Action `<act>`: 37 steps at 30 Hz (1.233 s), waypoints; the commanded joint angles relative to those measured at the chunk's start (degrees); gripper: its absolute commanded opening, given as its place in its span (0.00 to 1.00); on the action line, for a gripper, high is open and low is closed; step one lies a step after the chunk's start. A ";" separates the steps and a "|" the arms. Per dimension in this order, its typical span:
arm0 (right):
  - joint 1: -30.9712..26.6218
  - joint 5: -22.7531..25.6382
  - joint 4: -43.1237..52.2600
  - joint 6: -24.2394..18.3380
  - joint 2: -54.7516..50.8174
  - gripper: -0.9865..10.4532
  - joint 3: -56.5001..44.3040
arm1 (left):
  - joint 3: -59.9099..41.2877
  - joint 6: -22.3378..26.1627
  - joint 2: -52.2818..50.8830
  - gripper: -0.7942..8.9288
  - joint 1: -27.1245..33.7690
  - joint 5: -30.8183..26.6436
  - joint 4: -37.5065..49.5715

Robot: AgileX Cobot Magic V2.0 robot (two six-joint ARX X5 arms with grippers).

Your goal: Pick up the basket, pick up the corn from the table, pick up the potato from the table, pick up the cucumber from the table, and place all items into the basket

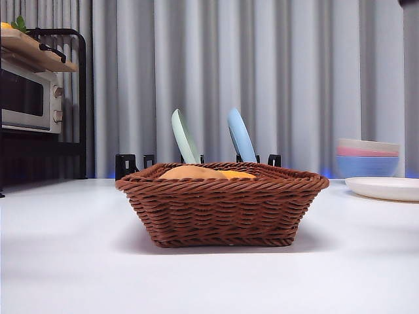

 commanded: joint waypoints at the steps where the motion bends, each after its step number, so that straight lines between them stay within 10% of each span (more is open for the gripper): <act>1: 0.28 0.31 -2.14 6.45 -2.21 0.08 -2.71 | -0.13 -3.13 -0.20 0.08 -0.22 0.98 0.81; 23: 0.31 1.73 -5.33 10.86 -1.70 0.09 -2.64 | -0.15 2.05 -1.84 0.08 3.39 -0.57 -2.23; 37: 0.31 1.75 -5.35 10.86 -1.70 0.09 -2.64 | -26.71 7.28 -15.41 0.08 23.50 12.61 24.65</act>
